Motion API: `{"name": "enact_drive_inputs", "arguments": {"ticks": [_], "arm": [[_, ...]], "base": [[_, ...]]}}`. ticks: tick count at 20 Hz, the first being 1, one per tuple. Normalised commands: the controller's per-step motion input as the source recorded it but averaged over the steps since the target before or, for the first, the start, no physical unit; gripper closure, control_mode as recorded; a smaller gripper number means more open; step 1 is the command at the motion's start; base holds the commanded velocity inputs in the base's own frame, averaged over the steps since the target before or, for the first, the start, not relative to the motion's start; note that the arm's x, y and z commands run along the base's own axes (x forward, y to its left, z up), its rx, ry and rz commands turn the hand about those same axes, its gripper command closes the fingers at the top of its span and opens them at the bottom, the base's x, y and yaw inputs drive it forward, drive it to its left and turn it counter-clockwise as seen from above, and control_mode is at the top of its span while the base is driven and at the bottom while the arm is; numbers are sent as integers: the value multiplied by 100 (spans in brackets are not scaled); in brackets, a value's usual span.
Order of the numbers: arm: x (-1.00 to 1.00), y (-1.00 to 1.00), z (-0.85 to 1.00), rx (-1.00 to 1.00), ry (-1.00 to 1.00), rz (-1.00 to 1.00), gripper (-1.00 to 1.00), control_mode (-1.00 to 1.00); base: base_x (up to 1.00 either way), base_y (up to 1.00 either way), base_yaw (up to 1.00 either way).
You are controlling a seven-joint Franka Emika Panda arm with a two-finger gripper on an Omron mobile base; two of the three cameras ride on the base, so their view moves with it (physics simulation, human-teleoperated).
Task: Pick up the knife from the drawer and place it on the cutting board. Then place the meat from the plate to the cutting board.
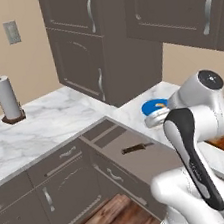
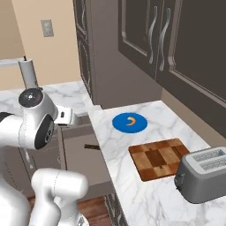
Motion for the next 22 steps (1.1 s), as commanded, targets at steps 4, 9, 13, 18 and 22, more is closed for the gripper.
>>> {"name": "enact_drive_inputs", "arguments": {"ticks": [4,9,13,18,22], "arm": [[25,47,-57,4,8,0,-100,-100],[19,64,-63,0,9,-3,-100,-100],[28,28,-56,0,13,0,-100,-100],[31,4,-58,0,15,0,-100,-100],[25,18,-46,-5,10,0,-100,-100]], "base": [[0,0,0],[0,0,0],[0,0,0],[0,0,0],[0,0,0]]}}
